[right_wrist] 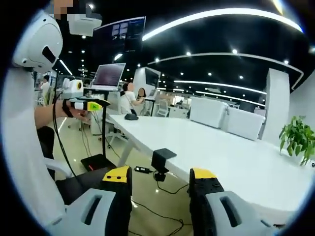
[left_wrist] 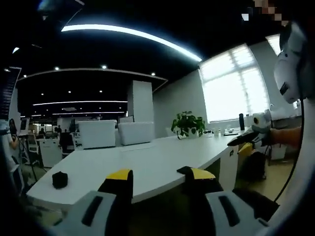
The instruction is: Clamp the fixed fixture on the desktop, loosen the retaining clip, secure it to the edge of the desk, and tighten the retaining clip.
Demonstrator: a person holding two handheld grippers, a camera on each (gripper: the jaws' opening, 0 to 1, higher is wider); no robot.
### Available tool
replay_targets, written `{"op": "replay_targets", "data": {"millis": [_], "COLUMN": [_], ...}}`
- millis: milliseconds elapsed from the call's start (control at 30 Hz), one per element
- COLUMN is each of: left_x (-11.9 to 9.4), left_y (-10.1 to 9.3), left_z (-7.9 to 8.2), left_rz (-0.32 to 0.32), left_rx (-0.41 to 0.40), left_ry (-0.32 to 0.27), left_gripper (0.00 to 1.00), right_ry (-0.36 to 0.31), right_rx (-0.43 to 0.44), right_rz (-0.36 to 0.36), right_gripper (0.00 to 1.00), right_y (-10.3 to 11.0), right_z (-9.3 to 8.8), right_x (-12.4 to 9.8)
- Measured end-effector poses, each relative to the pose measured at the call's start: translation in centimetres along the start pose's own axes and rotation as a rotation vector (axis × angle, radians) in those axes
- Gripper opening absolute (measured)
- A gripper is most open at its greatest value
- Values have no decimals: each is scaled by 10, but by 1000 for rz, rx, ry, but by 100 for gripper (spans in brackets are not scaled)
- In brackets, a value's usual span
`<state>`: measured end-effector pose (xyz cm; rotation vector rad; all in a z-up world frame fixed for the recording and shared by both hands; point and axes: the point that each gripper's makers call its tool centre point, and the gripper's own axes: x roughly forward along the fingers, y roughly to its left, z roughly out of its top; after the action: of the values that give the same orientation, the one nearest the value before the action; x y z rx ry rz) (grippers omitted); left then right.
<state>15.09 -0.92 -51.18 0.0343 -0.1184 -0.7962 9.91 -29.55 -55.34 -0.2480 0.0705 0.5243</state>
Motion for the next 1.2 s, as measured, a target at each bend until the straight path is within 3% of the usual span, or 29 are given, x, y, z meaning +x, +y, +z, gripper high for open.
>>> {"op": "replay_targets", "data": {"millis": [167, 333, 467, 1200], "left_x": [5, 7, 7, 16], "left_y": [2, -5, -4, 8], "left_z": [-5, -19, -29, -36], "left_rz": [31, 13, 12, 22], "left_rx": [-9, -42, -11, -4], "left_ry": [26, 65, 135, 195], "left_gripper": [44, 46, 48, 50], "right_ry": [3, 8, 15, 81], "right_rx": [6, 5, -9, -16], "right_rz": [-6, -11, 3, 28], "right_gripper": [44, 44, 44, 44], "right_y": [-8, -15, -14, -20], "right_z": [-2, -1, 1, -7], "right_x": [-3, -1, 0, 14]}}
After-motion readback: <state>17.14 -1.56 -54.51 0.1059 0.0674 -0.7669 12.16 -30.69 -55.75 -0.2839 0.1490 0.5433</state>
